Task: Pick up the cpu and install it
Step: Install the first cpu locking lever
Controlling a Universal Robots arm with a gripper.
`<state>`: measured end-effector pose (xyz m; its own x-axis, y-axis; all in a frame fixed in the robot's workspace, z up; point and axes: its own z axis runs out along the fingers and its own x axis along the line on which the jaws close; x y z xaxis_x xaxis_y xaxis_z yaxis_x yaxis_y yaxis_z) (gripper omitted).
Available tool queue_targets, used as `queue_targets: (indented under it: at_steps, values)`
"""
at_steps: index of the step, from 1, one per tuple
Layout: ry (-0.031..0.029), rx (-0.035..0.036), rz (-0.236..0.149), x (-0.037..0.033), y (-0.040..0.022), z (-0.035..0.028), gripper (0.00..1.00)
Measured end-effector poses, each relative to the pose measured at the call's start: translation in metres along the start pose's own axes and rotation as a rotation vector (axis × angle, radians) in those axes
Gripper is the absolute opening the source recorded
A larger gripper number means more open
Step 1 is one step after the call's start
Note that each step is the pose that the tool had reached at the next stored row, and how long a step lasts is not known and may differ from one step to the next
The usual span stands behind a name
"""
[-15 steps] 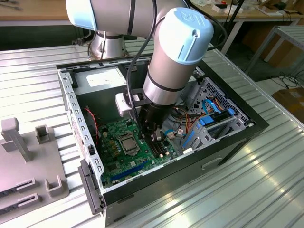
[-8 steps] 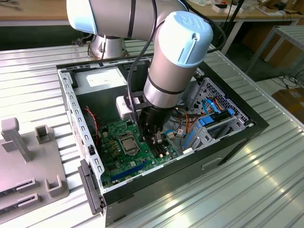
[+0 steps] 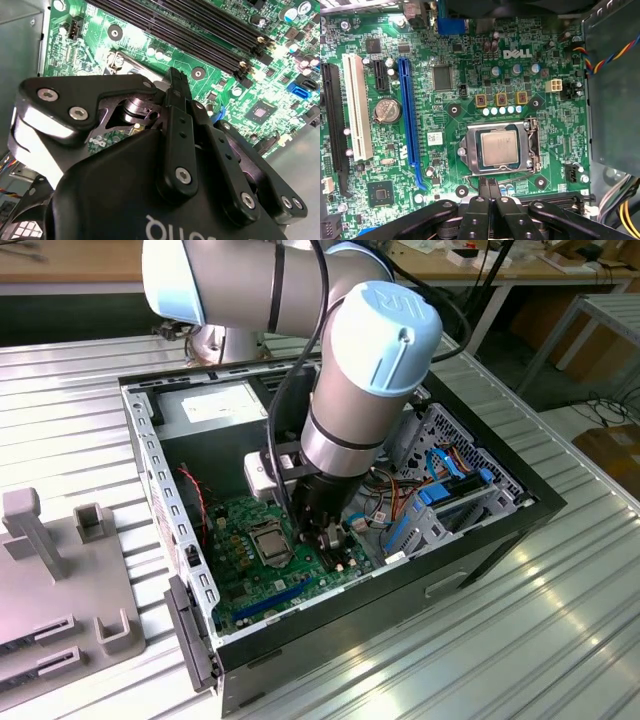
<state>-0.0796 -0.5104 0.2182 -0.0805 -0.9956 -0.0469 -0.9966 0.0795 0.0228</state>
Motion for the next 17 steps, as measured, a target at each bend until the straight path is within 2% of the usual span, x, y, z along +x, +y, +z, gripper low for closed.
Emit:
queue_targets:
  at_steps: [3,6,12,17]
  values:
    - [-0.0004,0.0031,-0.001,0.0008,-0.0002,0.0013,0.11]
    - [-0.0003,0.0033,-0.001,0.0017,-0.0001,0.0033,0.11]
    - [-0.0004,0.0043,-0.001,0.0037,-0.0005,0.0132,0.11]
    - [0.0001,0.0042,-0.001,0.0040,-0.0005,0.0169,0.11]
